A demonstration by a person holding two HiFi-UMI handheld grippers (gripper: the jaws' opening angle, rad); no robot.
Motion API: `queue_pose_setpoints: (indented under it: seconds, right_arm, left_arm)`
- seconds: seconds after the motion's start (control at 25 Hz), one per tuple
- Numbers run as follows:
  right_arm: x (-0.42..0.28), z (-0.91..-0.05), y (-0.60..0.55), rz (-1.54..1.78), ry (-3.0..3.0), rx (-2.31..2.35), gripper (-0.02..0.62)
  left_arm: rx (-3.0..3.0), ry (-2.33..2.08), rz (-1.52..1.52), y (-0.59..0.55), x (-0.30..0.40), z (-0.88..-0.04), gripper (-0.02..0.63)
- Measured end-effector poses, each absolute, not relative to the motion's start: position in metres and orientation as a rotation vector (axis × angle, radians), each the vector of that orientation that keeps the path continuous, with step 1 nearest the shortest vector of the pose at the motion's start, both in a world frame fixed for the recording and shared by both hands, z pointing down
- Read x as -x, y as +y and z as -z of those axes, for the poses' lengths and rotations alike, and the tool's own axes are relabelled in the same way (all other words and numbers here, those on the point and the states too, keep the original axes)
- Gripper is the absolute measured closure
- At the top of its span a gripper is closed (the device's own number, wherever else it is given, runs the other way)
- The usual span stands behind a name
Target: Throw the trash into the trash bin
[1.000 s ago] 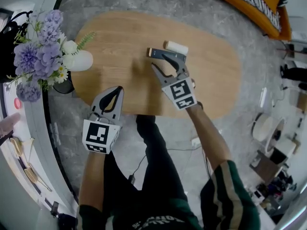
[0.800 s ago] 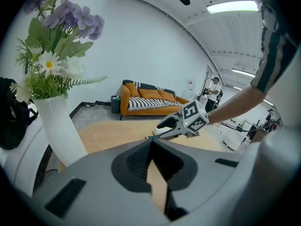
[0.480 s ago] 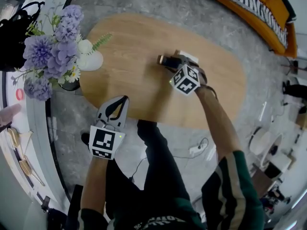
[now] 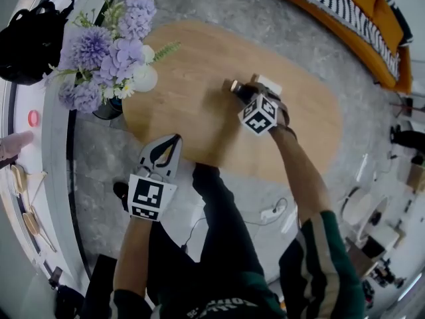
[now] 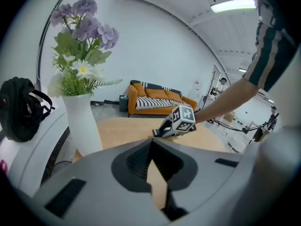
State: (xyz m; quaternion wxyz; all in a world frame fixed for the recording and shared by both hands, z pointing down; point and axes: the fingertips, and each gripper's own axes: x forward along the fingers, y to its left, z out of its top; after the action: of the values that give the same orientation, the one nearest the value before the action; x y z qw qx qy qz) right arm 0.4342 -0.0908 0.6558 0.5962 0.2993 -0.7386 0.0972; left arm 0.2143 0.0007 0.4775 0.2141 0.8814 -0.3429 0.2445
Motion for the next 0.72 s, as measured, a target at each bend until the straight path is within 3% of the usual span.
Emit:
queue_pose_setpoints:
  seconds: [0.4,0.72]
  right_arm:
    - [-0.364,-0.586,-0.064,-0.126,-1.757,-0.691,0.419]
    - [-0.234,-0.555,-0.036,-0.008,-1.847,-0.575,0.417]
  left_arm:
    - [-2.476,-1.037,-0.607,0.02,-0.149,-0.426,0.606]
    - [-2.434,-1.131,-0.6,0.038,-0.05,-0.42,0.606]
